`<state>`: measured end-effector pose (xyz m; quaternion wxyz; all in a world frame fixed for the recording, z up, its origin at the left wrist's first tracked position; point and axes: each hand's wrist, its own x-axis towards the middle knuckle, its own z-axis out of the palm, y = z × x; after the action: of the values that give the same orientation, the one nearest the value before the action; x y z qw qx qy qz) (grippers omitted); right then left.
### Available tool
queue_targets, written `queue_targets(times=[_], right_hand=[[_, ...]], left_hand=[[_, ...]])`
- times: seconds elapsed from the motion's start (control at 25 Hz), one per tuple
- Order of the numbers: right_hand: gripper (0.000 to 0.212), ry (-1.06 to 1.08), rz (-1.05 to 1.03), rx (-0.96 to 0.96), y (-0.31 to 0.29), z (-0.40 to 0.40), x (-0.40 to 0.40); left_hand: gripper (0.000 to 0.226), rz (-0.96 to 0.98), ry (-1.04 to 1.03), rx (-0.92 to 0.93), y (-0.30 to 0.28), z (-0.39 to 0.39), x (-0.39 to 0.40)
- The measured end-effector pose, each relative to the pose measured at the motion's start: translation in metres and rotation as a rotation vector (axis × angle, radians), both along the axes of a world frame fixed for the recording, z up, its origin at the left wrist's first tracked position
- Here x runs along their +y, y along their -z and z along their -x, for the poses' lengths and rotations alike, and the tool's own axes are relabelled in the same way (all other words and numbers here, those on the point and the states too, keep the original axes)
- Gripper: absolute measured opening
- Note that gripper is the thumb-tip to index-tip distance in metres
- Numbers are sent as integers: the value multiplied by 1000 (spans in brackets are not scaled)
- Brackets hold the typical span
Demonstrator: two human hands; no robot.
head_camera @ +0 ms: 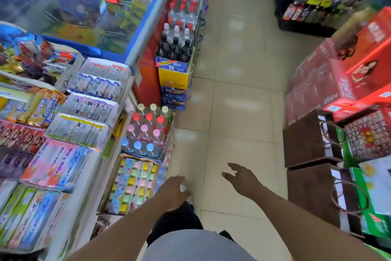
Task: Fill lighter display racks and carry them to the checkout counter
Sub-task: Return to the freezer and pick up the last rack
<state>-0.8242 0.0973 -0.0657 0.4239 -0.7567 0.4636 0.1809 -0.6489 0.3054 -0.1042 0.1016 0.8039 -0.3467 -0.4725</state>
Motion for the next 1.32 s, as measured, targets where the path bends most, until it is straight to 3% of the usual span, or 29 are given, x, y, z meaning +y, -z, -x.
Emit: queue_targets(times=[0.36, 0.52, 0.8, 1.04, 1.2, 1.32], right_hand=[[61, -42, 44, -86, -19, -159, -159], [57, -100, -43, -49, 4, -187, -212], [75, -358, -139, 137, 20, -198, -326], [76, -549, -64, 185, 12, -287, -410], [74, -595, -79, 113, 11, -403, -434], [68, -683, -26, 63, 5, -504, -438]], left_hand=[[70, 65, -167, -51, -39, -135, -150], [64, 96, -220, -113, -57, -204, -242], [58, 174, -390, -170, -76, -286, -368], [56, 27, -491, -106, -82, -304, -400], [55, 48, -600, -92, -57, -335, -400], [42, 54, -684, -70, -43, -371, -398]])
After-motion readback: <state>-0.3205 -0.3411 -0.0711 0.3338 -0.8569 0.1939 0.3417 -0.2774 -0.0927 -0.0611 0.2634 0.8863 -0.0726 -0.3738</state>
